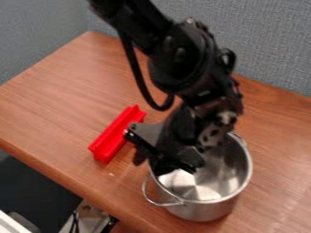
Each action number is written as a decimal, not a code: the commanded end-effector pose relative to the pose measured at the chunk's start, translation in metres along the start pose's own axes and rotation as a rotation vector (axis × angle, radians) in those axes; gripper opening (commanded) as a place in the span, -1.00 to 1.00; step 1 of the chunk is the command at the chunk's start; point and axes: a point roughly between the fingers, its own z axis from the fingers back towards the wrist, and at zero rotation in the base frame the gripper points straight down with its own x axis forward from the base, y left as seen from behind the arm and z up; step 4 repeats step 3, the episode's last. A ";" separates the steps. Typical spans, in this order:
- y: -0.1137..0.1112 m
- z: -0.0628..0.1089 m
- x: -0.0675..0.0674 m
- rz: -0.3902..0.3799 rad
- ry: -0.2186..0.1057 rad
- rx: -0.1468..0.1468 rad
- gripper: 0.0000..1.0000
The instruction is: Move the red object from the metal pot to the table
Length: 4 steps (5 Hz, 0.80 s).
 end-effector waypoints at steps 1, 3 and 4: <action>0.009 0.010 0.014 0.025 -0.032 -0.015 -1.00; 0.016 0.001 0.023 -0.103 -0.107 -0.077 -1.00; 0.016 0.001 0.023 -0.103 -0.107 -0.077 -1.00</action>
